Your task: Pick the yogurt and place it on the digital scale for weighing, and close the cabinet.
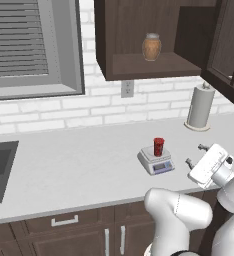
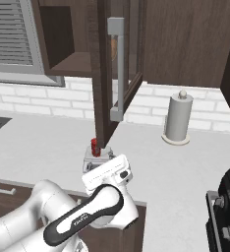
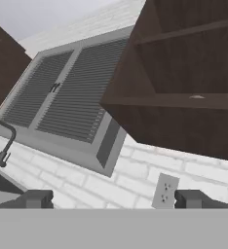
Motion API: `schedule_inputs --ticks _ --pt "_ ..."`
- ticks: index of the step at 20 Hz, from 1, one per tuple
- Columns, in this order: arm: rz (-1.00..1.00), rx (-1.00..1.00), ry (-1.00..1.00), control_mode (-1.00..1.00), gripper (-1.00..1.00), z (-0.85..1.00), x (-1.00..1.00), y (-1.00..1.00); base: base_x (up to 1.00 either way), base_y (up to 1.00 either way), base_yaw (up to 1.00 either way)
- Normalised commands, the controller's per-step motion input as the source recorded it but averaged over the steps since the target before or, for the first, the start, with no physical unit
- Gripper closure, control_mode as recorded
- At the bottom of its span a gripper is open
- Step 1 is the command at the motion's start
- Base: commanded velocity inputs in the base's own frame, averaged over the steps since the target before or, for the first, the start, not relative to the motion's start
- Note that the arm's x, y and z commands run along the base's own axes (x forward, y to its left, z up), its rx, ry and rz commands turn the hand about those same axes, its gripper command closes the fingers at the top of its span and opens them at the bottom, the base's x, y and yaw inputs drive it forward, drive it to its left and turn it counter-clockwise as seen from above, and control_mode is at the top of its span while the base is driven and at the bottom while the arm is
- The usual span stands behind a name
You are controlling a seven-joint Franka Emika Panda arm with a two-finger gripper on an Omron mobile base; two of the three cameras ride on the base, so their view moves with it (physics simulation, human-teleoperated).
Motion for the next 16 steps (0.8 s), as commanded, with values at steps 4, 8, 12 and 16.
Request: schedule_inputs --ticks 4,8,12,16 --pt "0.00 0.01 -0.47 -1.00 -1.00 0.69 -0.55 -0.44 0.00 0.00 0.00" --pt "0.00 0.00 -0.56 -1.00 -1.00 0.76 -0.37 -0.58 0.00 0.00 0.00" --pt "-0.01 0.00 -0.48 -1.00 -1.00 0.87 -0.02 -0.86 0.00 0.00 0.00" --pt "0.00 0.00 -0.22 -1.00 -1.00 0.69 -0.12 -0.91 0.00 0.00 0.00"
